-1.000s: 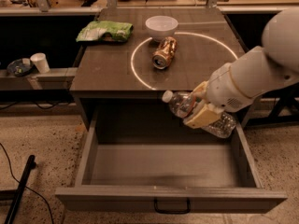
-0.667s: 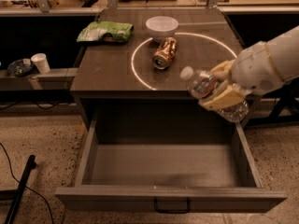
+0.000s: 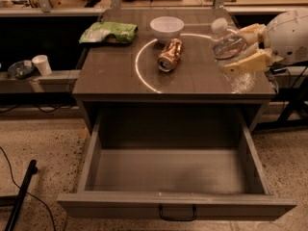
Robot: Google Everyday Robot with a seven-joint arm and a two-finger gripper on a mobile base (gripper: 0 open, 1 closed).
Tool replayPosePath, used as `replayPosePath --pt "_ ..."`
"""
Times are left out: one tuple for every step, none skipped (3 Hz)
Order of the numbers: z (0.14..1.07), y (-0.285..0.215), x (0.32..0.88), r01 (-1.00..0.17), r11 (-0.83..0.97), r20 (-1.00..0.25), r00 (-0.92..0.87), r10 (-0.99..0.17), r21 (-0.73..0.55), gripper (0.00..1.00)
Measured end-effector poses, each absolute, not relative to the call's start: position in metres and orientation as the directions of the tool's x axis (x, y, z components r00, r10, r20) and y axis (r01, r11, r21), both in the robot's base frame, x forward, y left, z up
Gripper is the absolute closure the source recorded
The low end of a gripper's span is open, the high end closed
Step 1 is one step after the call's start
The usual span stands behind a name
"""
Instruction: Pick water bottle from top drawer and place on counter
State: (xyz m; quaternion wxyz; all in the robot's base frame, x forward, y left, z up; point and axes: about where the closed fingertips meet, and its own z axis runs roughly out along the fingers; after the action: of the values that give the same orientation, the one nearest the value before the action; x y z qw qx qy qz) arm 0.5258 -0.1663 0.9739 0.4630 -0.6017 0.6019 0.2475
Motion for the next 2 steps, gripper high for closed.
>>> replayPosePath --pt "0.999 -0.171 0.553 -0.925 0.195 -0.911 0.254 -0.325 -0.327 1.00" --pt "1.014 -0.175 0.583 -0.871 0.333 -0.932 0.334 -0.137 -0.362 1.00"
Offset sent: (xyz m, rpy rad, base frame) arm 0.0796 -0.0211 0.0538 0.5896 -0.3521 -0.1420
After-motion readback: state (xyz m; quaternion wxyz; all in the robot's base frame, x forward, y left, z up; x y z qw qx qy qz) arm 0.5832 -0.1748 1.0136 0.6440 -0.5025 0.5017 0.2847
